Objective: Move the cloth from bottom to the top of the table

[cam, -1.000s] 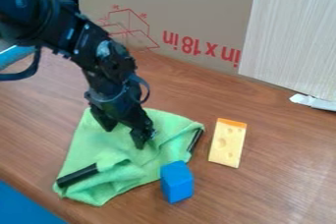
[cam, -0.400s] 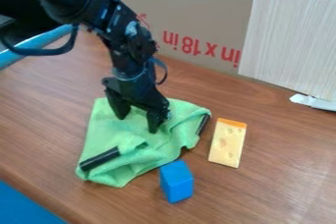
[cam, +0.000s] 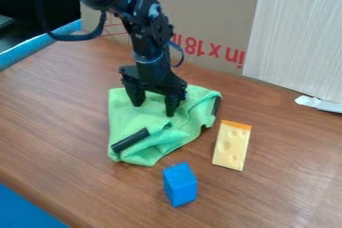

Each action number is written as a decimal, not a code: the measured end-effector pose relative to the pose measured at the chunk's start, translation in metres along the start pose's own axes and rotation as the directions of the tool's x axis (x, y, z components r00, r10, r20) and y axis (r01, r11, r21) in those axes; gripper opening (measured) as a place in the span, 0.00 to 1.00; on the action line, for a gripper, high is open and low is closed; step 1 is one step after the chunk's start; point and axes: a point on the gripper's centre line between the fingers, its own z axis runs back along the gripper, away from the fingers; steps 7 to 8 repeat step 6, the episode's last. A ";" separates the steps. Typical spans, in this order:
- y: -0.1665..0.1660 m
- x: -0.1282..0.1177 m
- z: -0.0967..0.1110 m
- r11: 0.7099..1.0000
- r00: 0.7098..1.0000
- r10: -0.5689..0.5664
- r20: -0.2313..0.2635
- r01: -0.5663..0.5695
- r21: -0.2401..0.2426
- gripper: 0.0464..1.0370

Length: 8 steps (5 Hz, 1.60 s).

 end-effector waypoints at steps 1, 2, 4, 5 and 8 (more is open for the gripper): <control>0.009 0.020 -0.001 0.997 0.997 0.075 -0.002 -0.075 -0.012 0.96; 0.011 0.040 0.012 0.992 0.992 0.121 0.023 -0.120 -0.036 0.96; 0.031 0.050 0.051 0.956 0.958 0.285 -0.010 -0.285 -0.071 0.96; 0.040 0.053 0.084 0.956 0.951 0.295 -0.096 -0.294 0.026 0.96; 0.024 0.046 0.105 0.975 0.940 0.196 -0.279 -0.156 0.158 0.96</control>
